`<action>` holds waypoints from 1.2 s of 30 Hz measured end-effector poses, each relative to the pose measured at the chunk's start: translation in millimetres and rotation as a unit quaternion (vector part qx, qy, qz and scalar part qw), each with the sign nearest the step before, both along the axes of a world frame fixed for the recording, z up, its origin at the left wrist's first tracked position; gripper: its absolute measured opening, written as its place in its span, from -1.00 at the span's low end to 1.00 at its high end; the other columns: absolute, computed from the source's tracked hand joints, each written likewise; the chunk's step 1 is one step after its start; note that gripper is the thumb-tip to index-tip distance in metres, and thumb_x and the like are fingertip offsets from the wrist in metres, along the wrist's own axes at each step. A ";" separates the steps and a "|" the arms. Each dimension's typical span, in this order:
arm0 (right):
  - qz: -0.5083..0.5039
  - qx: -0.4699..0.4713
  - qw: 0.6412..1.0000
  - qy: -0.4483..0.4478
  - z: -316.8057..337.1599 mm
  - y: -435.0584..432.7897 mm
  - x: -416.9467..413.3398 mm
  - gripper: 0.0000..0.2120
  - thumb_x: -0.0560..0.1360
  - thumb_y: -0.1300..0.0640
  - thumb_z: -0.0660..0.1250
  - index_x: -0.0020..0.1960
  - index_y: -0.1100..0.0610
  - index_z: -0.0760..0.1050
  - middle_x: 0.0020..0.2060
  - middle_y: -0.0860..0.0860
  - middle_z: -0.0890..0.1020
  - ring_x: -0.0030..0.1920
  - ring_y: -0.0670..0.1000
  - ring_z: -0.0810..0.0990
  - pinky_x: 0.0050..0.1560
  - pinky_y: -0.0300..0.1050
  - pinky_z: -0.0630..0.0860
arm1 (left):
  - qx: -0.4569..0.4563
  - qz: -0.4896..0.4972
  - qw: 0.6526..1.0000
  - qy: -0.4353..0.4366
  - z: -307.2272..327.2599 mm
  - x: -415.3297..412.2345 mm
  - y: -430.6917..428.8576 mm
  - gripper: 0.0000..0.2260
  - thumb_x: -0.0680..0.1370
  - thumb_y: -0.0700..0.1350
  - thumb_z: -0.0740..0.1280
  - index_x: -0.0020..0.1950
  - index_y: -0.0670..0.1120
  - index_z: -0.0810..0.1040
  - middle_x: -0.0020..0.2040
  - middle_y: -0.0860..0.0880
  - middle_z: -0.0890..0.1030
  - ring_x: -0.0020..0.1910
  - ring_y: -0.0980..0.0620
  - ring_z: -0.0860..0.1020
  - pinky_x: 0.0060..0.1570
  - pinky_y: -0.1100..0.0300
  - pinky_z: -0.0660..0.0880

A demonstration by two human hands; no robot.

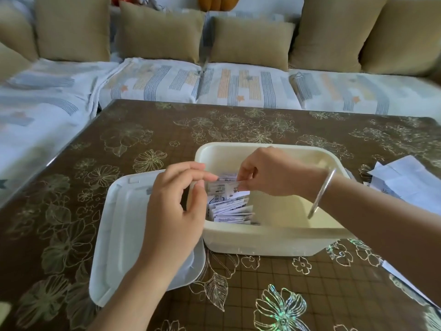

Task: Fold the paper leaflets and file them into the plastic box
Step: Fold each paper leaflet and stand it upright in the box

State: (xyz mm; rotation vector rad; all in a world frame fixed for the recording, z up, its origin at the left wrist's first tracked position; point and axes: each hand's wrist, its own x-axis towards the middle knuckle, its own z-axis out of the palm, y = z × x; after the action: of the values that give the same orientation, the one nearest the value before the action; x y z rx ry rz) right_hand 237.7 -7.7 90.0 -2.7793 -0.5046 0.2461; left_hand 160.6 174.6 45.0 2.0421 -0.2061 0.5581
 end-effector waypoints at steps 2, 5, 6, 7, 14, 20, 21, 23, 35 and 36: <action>0.000 -0.010 1.000 0.001 -3.0 2.1 3.4 -0.88 0.43 0.01 0.45 -0.05 -0.01 0.65 -0.32 -0.19 0.53 -0.18 -0.07 0.54 -0.19 -0.27 0.36 | 0.000 0.001 1.000 -0.005 -1.7 0.4 -0.1 -0.75 0.55 -0.08 0.17 -0.02 0.02 0.66 0.13 0.16 0.54 0.22 0.08 0.49 0.04 0.41 0.42; 0.001 -0.032 0.999 -0.023 -7.6 4.6 4.5 -0.87 0.42 -0.01 0.46 -0.05 -0.02 0.65 -0.26 -0.13 0.57 -0.19 -0.05 0.53 -0.18 -0.26 0.34 | -0.003 -0.003 1.000 -0.006 -2.9 -0.1 -0.3 -0.74 0.56 -0.12 0.17 -0.03 0.01 0.66 0.14 0.14 0.55 0.20 0.06 0.51 -0.06 0.40 0.43; 0.004 -0.040 0.999 -0.035 -9.4 5.4 4.2 -0.87 0.42 -0.02 0.45 -0.06 -0.02 0.65 -0.23 -0.11 0.60 -0.18 -0.04 0.52 -0.18 -0.26 0.35 | -0.005 -0.005 1.000 -0.005 -3.0 -0.2 -0.1 -0.75 0.56 -0.12 0.17 -0.03 0.00 0.66 0.14 0.13 0.55 0.21 0.06 0.51 -0.05 0.40 0.44; 0.007 -0.046 0.998 -0.049 -10.9 6.7 3.8 -0.87 0.43 -0.02 0.45 -0.06 -0.02 0.65 -0.19 -0.09 0.63 -0.17 -0.03 0.53 -0.17 -0.25 0.36 | -0.007 -0.006 1.000 -0.003 -3.0 -0.2 0.3 -0.75 0.56 -0.12 0.18 -0.03 0.00 0.66 0.14 0.14 0.55 0.21 0.07 0.50 -0.02 0.41 0.43; 0.024 -0.096 0.986 -0.137 -10.5 12.8 0.4 -0.90 0.49 0.03 0.35 -0.01 -0.01 0.60 -0.07 -0.05 0.65 -0.05 0.06 0.59 -0.16 -0.17 0.43 | 0.012 -0.011 1.000 -0.005 -2.0 -1.9 3.0 -0.78 0.55 -0.09 0.21 -0.03 0.02 0.66 0.15 0.17 0.55 0.22 0.08 0.51 -0.01 0.29 0.46; 0.045 -0.162 0.971 -0.170 -11.0 16.6 -5.2 -0.91 0.52 0.11 0.28 0.01 0.02 0.51 -0.12 -0.01 0.64 -0.17 0.08 0.54 -0.21 -0.16 0.38 | 0.018 -0.011 1.000 -0.009 -2.0 -1.6 4.6 -0.78 0.55 -0.08 0.21 -0.04 0.02 0.66 0.16 0.18 0.54 0.23 0.12 0.50 0.04 0.26 0.50; 0.054 -0.174 0.968 -0.173 -10.8 18.4 -6.6 -0.92 0.52 0.12 0.27 0.00 0.03 0.49 -0.14 -0.01 0.63 -0.21 0.08 0.52 -0.23 -0.15 0.38 | 0.017 -0.011 1.000 -0.009 -1.8 -1.6 4.3 -0.78 0.54 -0.08 0.21 -0.04 0.02 0.66 0.16 0.18 0.54 0.23 0.12 0.50 0.06 0.26 0.50; 0.070 -0.199 0.961 -0.178 -10.4 22.7 -8.2 -0.92 0.53 0.13 0.24 0.01 0.06 0.48 -0.15 0.01 0.62 -0.23 0.08 0.49 -0.23 -0.13 0.39 | 0.014 -0.012 1.000 -0.009 -1.6 -1.3 4.0 -0.78 0.54 -0.07 0.21 -0.04 0.02 0.66 0.16 0.18 0.54 0.23 0.11 0.50 0.06 0.26 0.50; 0.089 -0.249 0.953 -0.147 -9.4 20.5 -6.3 -0.83 0.48 0.07 0.26 0.04 -0.01 0.55 -0.05 -0.02 0.62 -0.06 0.10 0.59 -0.14 -0.14 0.42 | 0.021 -0.013 1.000 0.002 -1.1 -0.6 5.5 -0.78 0.55 -0.08 0.21 -0.05 0.02 0.66 0.15 0.17 0.55 0.24 0.14 0.48 0.07 0.50 0.36; 0.084 -0.242 0.956 -0.141 -10.5 18.6 -6.3 -0.83 0.47 0.05 0.26 0.03 -0.01 0.56 -0.05 -0.01 0.62 -0.06 0.10 0.59 -0.14 -0.14 0.43 | 0.021 -0.013 1.000 0.002 -1.0 -0.5 5.2 -0.78 0.55 -0.08 0.21 -0.05 0.02 0.67 0.15 0.17 0.55 0.24 0.14 0.48 0.06 0.50 0.36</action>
State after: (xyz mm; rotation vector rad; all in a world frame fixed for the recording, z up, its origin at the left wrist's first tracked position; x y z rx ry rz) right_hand 231.5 10.9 79.5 -3.2745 -0.8522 0.0030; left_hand 160.1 179.7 44.0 2.0776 -0.2433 0.5381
